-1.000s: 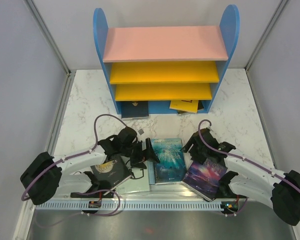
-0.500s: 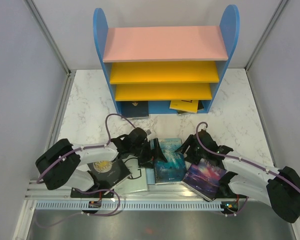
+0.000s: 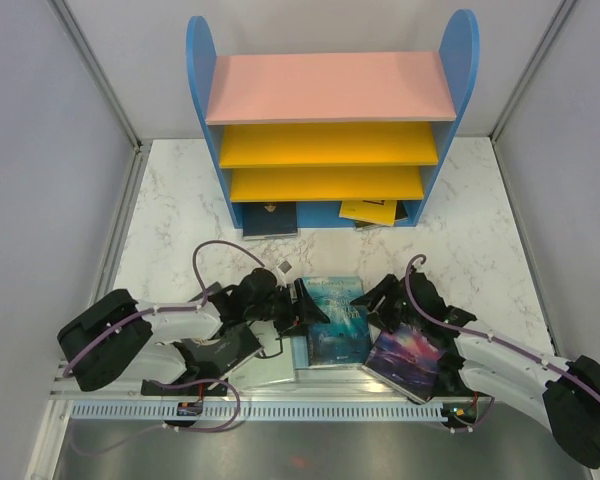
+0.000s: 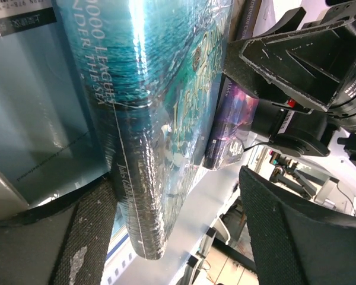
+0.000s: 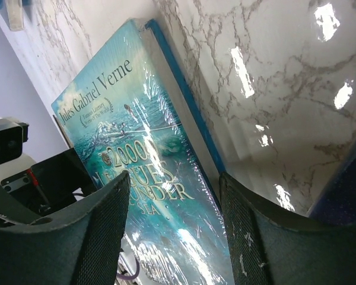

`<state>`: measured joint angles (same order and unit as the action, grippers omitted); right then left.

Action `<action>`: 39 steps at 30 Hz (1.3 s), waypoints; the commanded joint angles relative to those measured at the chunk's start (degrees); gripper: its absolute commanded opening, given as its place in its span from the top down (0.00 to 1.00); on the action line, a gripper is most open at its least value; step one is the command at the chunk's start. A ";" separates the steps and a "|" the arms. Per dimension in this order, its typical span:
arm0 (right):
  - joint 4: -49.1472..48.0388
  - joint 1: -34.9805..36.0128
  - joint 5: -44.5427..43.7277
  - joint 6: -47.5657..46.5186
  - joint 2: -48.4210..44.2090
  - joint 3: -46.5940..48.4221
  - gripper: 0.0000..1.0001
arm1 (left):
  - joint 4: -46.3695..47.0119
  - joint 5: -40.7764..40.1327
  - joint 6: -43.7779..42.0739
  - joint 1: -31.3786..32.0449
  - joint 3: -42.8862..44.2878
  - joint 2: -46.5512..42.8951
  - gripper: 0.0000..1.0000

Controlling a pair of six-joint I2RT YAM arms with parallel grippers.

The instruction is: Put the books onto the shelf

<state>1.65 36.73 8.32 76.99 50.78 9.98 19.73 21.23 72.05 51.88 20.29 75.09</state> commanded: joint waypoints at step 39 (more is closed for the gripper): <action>-15.09 3.61 12.51 1.58 10.29 10.84 0.02 | 12.60 27.90 12.93 -32.89 -3.58 -26.13 0.98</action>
<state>-10.44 39.13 19.97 78.46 58.33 18.13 14.37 40.82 75.72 20.12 16.97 51.59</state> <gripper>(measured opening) 0.982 0.347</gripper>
